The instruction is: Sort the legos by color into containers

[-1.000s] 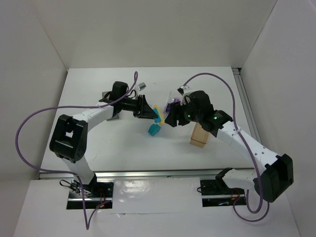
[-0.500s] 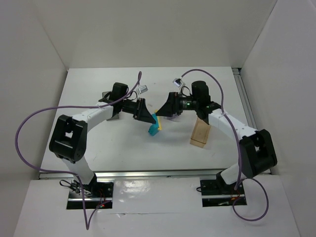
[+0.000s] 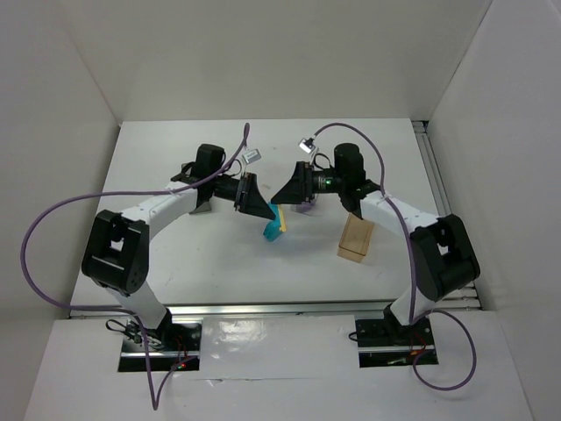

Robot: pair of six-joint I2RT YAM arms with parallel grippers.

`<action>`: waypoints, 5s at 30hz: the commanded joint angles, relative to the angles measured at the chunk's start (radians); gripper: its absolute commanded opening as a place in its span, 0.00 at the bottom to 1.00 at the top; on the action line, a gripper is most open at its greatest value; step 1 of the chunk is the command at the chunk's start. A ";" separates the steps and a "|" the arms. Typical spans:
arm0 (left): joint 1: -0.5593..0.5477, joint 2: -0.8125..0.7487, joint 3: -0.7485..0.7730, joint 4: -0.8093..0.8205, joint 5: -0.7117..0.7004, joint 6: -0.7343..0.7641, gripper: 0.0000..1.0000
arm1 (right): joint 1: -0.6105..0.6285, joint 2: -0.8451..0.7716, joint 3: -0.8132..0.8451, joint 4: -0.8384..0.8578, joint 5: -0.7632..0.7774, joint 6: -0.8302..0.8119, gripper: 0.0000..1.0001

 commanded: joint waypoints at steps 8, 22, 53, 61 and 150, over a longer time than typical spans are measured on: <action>-0.003 -0.052 0.009 0.022 0.063 0.066 0.00 | 0.007 0.034 -0.077 0.466 -0.092 0.269 0.45; 0.067 -0.052 -0.009 0.026 0.011 0.021 0.00 | -0.091 -0.096 -0.116 0.102 0.173 0.126 0.30; -0.331 0.397 0.478 -0.118 -0.467 -0.310 0.00 | -0.200 -0.577 0.011 -0.814 1.574 0.051 0.29; -0.463 0.611 0.791 -0.150 -0.537 -0.350 0.00 | -0.220 -0.721 0.000 -0.858 1.663 0.099 0.30; 0.563 -0.569 0.003 -0.627 -0.947 -0.082 0.80 | 0.371 0.463 0.894 -0.450 1.062 -0.214 0.80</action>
